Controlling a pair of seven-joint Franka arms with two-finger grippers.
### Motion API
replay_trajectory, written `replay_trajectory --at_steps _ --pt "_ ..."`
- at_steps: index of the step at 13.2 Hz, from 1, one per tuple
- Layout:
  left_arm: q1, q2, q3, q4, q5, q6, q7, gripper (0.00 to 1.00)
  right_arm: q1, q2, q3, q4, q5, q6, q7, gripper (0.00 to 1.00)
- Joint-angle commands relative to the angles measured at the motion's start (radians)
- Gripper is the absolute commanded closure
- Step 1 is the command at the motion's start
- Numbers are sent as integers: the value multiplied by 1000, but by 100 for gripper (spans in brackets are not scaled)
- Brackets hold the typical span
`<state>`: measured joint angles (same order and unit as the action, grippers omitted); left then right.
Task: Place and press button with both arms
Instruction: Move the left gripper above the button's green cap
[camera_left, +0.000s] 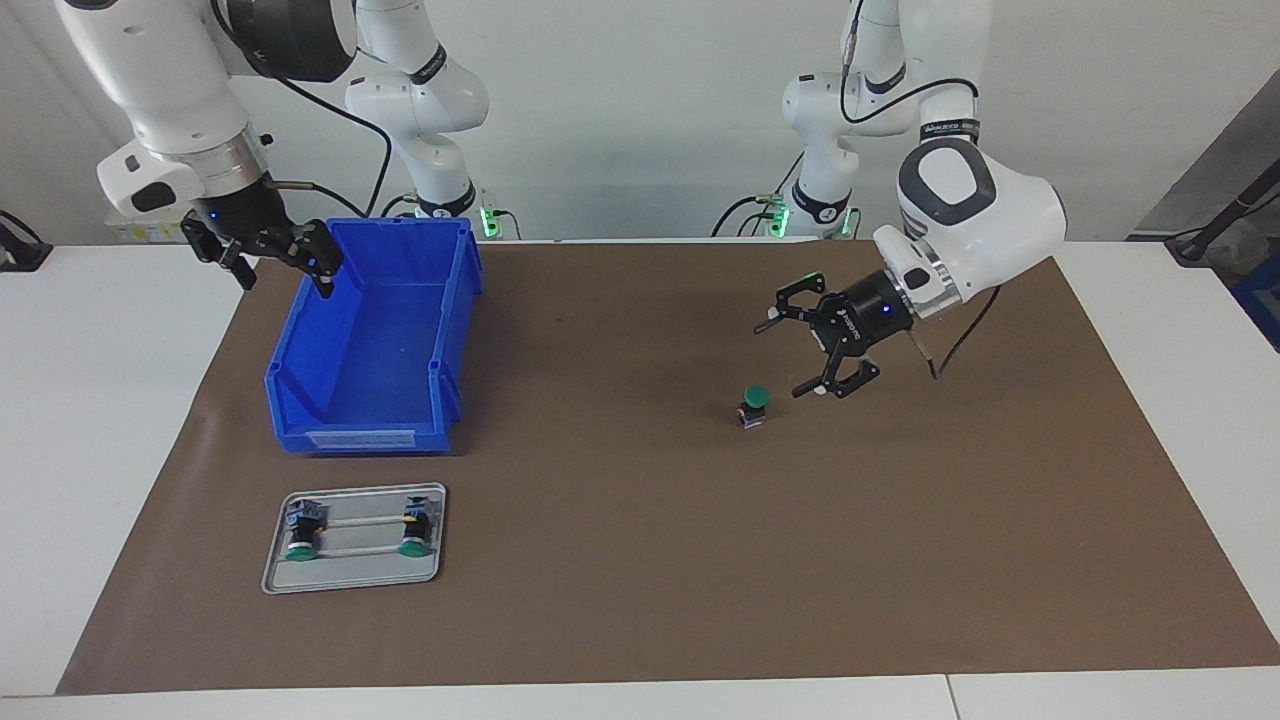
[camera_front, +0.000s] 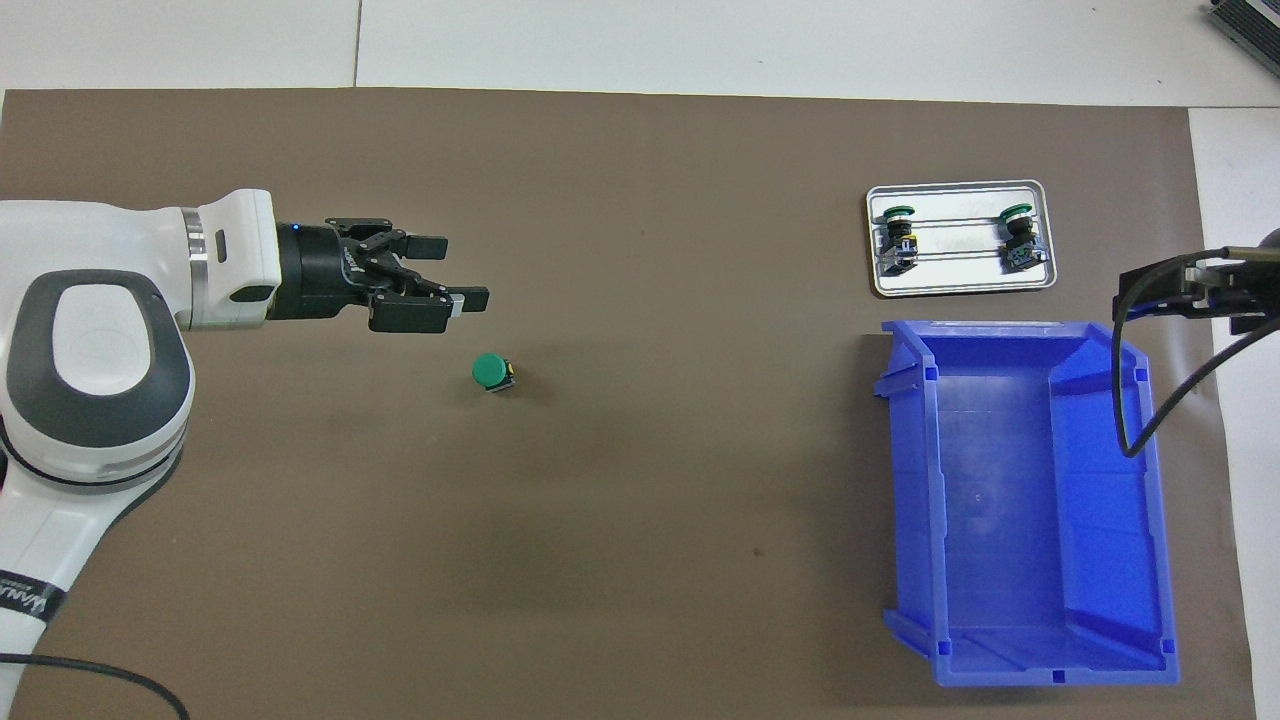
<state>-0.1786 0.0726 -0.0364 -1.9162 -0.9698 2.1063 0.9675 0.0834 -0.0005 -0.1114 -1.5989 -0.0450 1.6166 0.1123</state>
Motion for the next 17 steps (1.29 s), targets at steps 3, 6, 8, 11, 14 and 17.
replay_trajectory --at_steps 3,6,8,11,14,17 --pt "-109 -65 10 -18 507 4 -506 0 -4 -6 -5 -4 22 -1 -22 0" --pt "-186 -74 10 -36 739 3 -797 0 -4 -6 -5 -4 22 -1 -22 0" --pt "-209 -88 10 -76 744 14 -890 2 -4 -6 -5 -4 22 -1 -22 0" --pt "-219 -79 10 -76 807 14 -1076 31 -4 -6 -5 -4 22 -1 -22 0" --pt "-249 -33 10 -61 904 29 -1249 67 -4 -6 -5 -4 22 -1 -22 0" --pt "-254 -14 10 -66 904 76 -1294 100 -4 -6 -5 -3 22 -1 -22 0"
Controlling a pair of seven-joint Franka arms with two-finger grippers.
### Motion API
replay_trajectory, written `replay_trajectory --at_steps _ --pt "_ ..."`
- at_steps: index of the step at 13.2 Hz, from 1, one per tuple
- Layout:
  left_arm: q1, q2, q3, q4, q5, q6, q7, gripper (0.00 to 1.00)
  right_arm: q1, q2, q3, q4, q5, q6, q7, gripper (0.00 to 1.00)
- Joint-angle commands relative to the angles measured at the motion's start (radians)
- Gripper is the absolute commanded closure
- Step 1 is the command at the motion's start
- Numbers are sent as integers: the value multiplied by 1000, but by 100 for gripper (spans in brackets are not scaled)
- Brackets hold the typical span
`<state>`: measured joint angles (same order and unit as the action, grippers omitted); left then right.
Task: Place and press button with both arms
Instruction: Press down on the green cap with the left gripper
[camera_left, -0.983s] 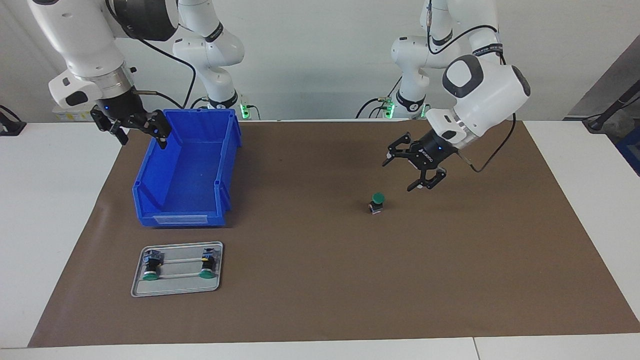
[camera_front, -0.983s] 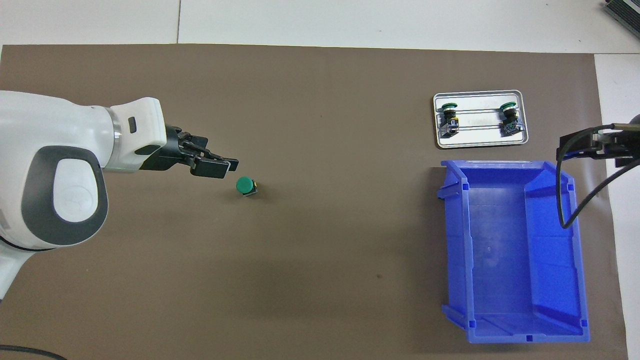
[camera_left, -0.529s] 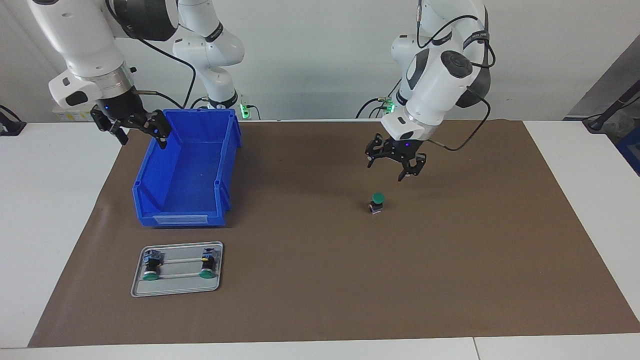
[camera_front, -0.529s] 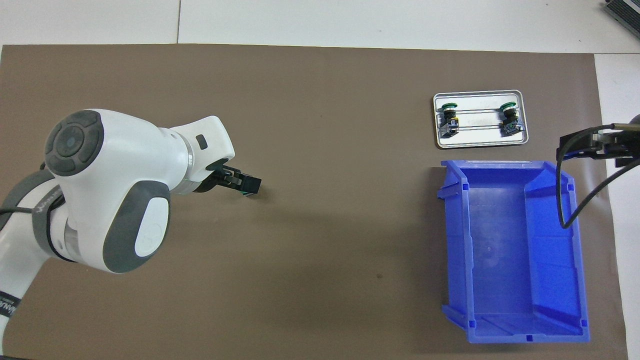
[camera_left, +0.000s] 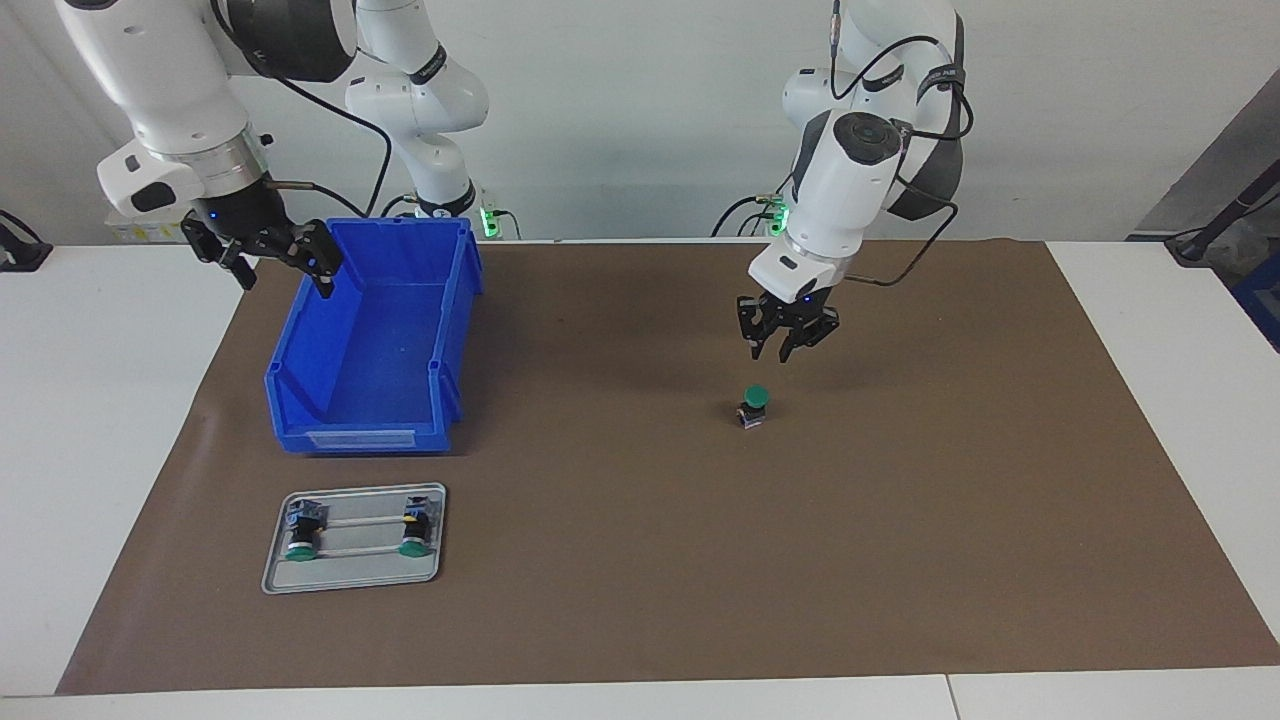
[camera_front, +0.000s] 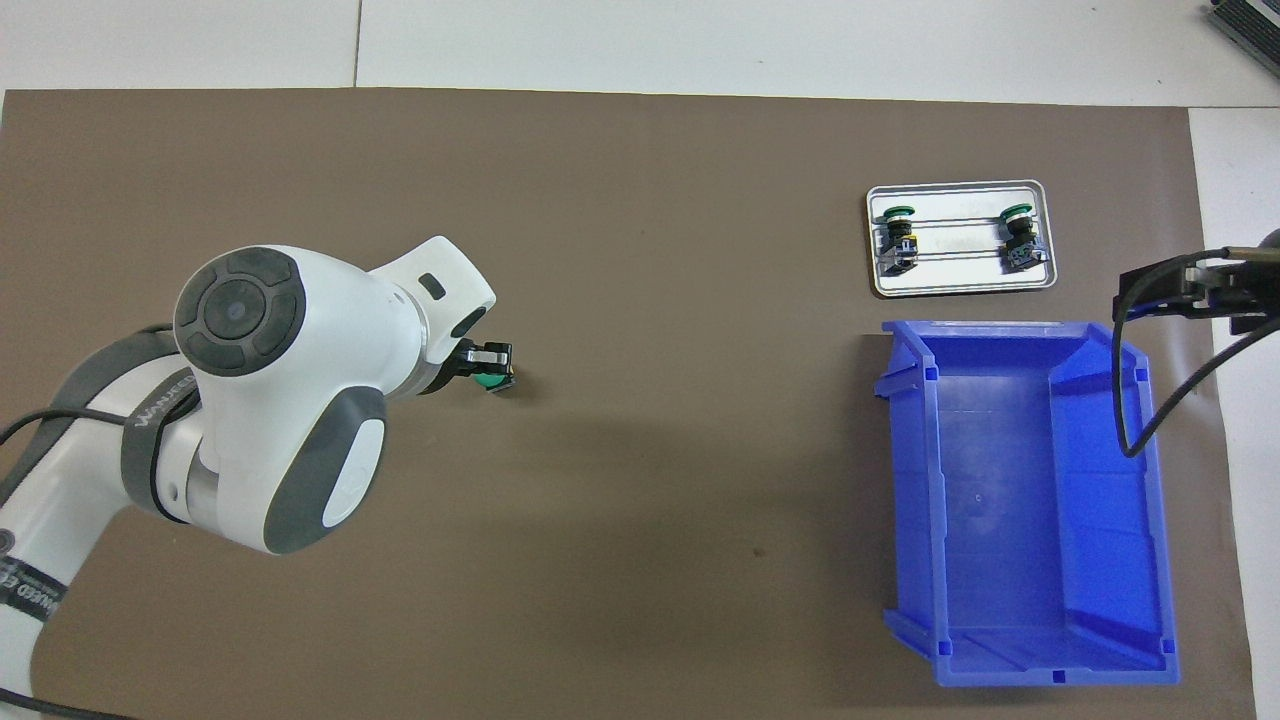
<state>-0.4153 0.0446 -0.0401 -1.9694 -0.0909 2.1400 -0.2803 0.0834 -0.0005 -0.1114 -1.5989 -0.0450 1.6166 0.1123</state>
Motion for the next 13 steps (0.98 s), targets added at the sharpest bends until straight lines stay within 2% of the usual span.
replay_trajectory --at_steps 1,7,13 --pt "-23 20 12 -22 25 73 -53 100 -4 -6 -5 -4 22 -1 -22 0" --pt "-28 93 14 -43 25 164 -57 100 -4 -6 -5 -4 22 -1 -22 0" --pt "-23 109 14 -57 42 175 -57 100 -4 -6 -5 -4 22 -1 -22 0"
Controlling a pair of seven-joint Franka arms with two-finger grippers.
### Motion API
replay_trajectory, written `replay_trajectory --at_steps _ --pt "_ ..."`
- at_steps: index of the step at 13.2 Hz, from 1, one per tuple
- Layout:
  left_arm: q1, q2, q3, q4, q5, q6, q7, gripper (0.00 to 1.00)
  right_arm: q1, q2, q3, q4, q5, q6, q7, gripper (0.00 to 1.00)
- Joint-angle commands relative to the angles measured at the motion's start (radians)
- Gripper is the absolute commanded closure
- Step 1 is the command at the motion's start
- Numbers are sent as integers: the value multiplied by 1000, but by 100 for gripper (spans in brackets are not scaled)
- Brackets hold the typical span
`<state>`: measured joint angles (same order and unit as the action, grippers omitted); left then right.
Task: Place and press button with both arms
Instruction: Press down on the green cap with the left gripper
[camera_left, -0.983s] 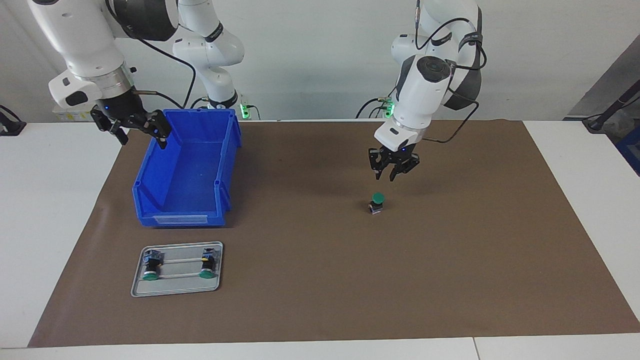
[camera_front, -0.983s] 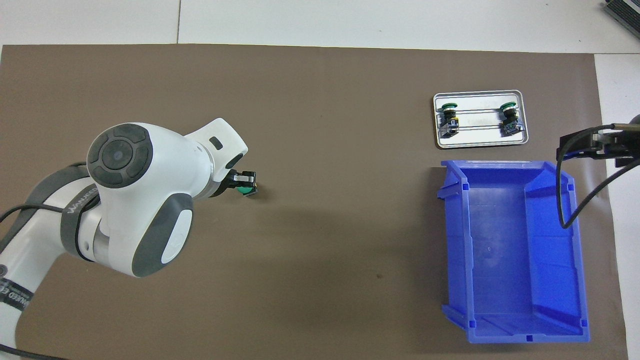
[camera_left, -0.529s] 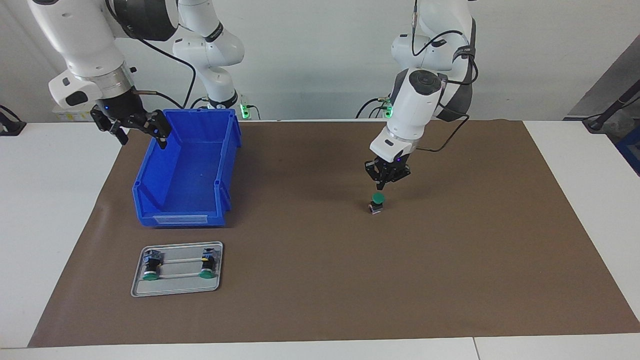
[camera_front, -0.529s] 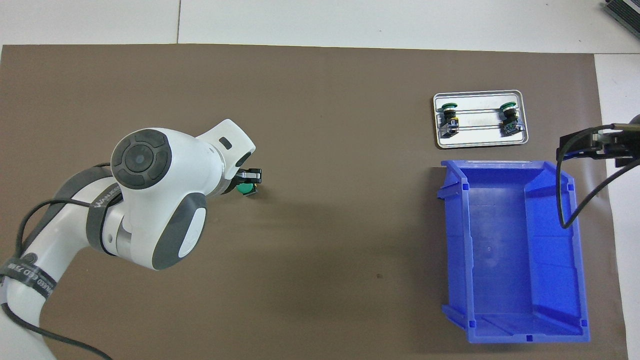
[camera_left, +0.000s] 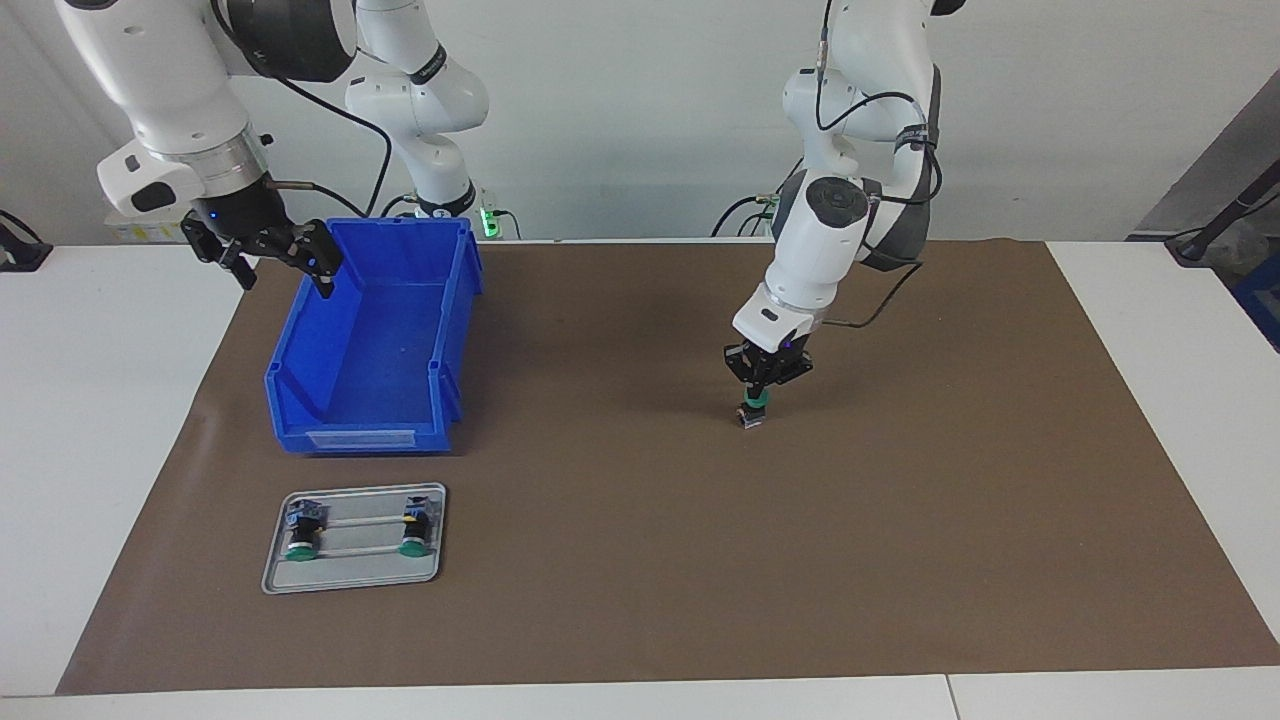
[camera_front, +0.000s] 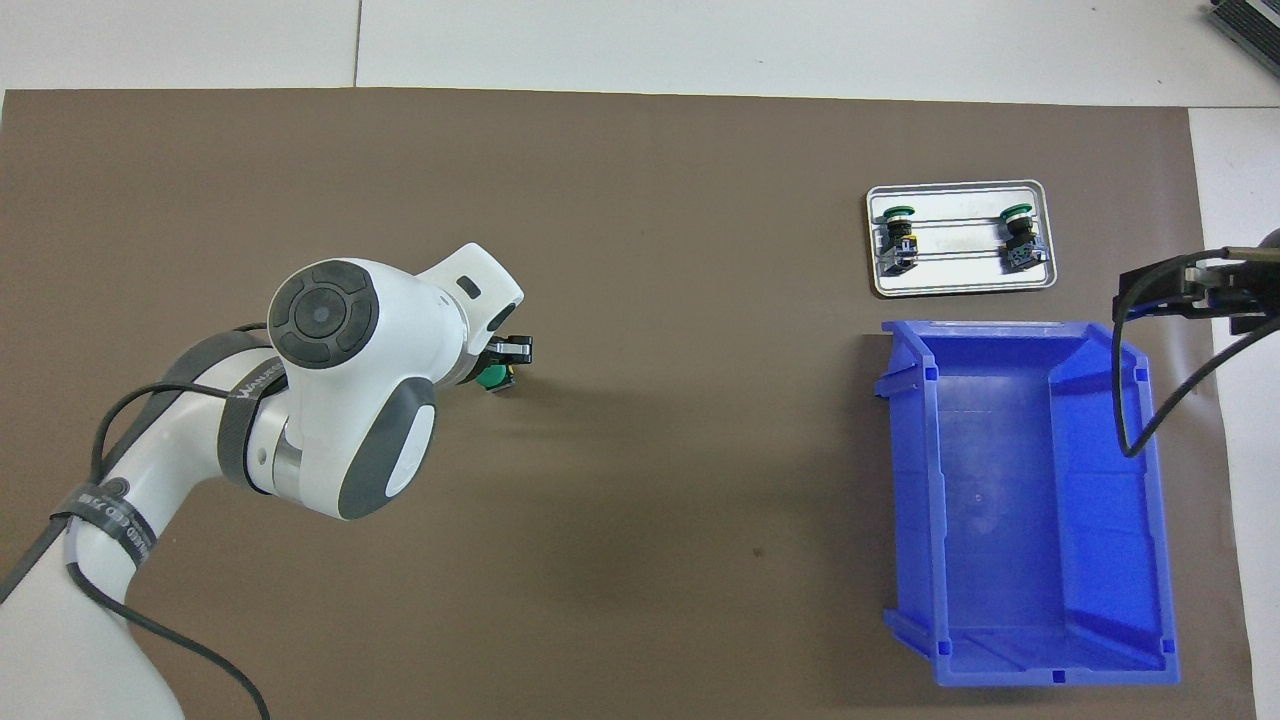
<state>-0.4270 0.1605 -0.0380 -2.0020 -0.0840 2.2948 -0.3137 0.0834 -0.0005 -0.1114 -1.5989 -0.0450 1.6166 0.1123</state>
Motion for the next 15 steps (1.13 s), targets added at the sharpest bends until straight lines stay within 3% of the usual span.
replay_trajectory --at_steps 1,8,13,15 --pt "-10 -7 12 -33 35 20 -24 100 -4 -6 -5 -4 22 -1 -22 0" --pt "-10 -10 12 -69 36 21 -24 100 -4 -6 -5 -4 22 -1 -22 0" --pt "-10 14 12 -136 36 153 -22 100 -4 -6 -5 -4 22 -1 -22 0" --pt "-10 27 12 -129 39 144 -21 100 -4 -6 -5 -4 22 -1 -22 0"
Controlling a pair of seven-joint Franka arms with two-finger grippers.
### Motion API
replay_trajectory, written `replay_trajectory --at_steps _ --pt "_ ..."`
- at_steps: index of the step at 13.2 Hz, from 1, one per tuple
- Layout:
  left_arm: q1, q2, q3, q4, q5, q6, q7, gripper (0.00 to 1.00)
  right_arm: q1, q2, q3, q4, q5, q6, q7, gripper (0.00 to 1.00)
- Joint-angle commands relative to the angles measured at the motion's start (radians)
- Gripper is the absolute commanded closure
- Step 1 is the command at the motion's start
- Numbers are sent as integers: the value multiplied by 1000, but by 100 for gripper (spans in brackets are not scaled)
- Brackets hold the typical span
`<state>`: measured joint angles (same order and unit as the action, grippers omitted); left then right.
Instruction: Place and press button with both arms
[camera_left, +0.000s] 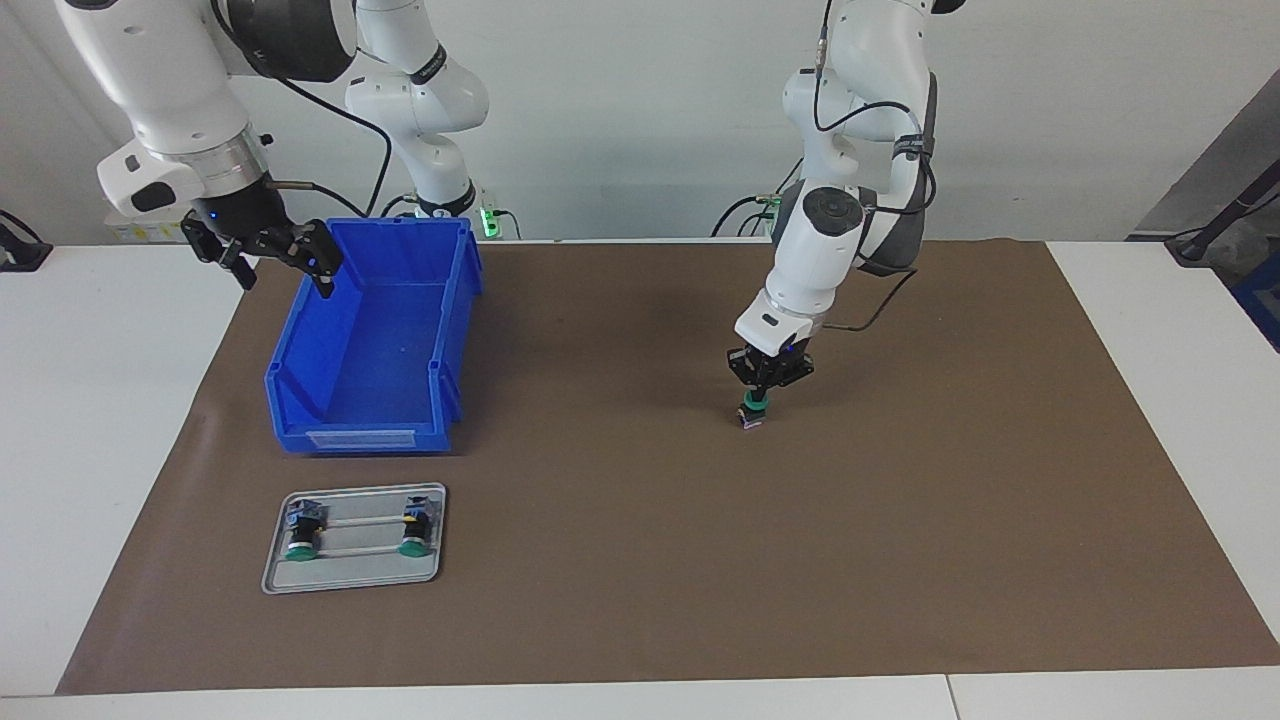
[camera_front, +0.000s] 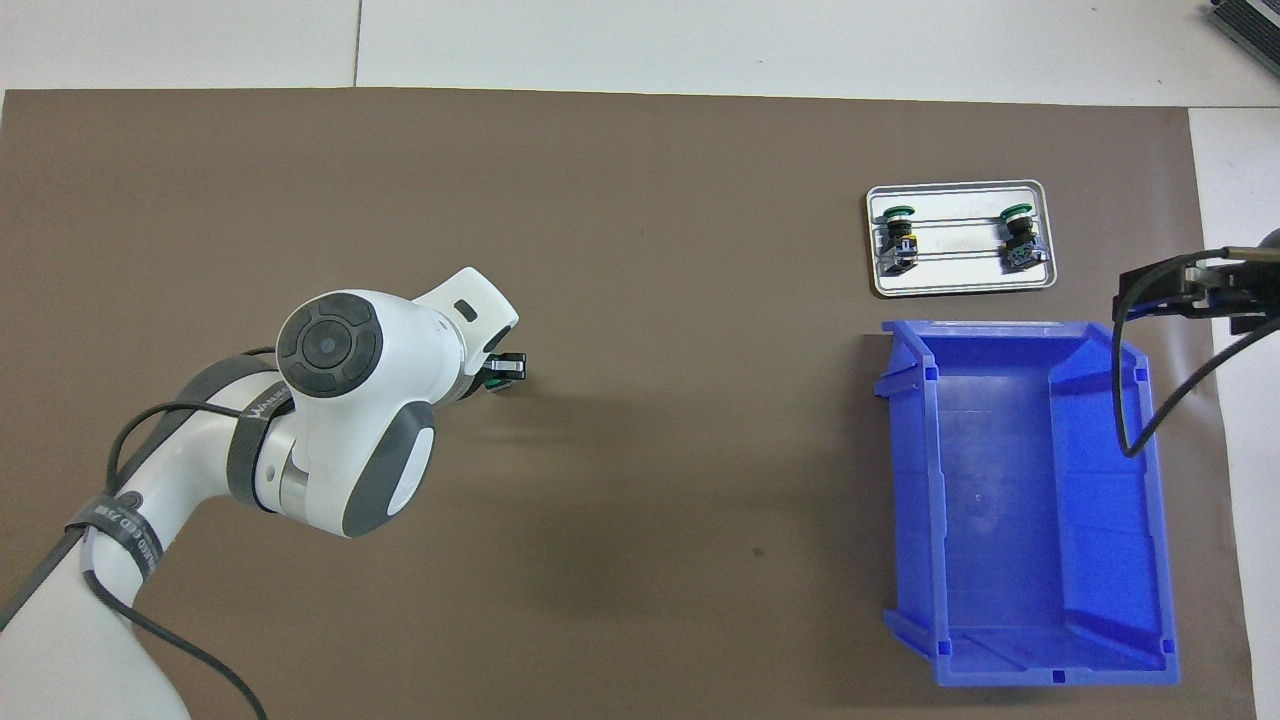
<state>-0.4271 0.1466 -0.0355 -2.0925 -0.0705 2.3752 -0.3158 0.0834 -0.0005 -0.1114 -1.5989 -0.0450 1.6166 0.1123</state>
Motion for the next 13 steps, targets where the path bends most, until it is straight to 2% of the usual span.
replay_trajectory --at_steps 1,3,8,11,13 --pt "-9 41 11 -23 26 52 -17 100 -4 -6 -5 -4 22 -1 -22 0" --pt "-2 34 12 50 27 -37 -12 100 -4 -6 -5 -4 22 -1 -22 0" --pt "34 24 23 334 27 -390 3 99 -4 -6 -5 -4 22 -1 -22 0" --pt "128 25 23 460 29 -551 137 99 -4 -6 -5 -4 22 -1 -22 0" --pt "197 22 25 483 44 -602 251 99 -4 -6 -5 -4 22 -1 -22 0"
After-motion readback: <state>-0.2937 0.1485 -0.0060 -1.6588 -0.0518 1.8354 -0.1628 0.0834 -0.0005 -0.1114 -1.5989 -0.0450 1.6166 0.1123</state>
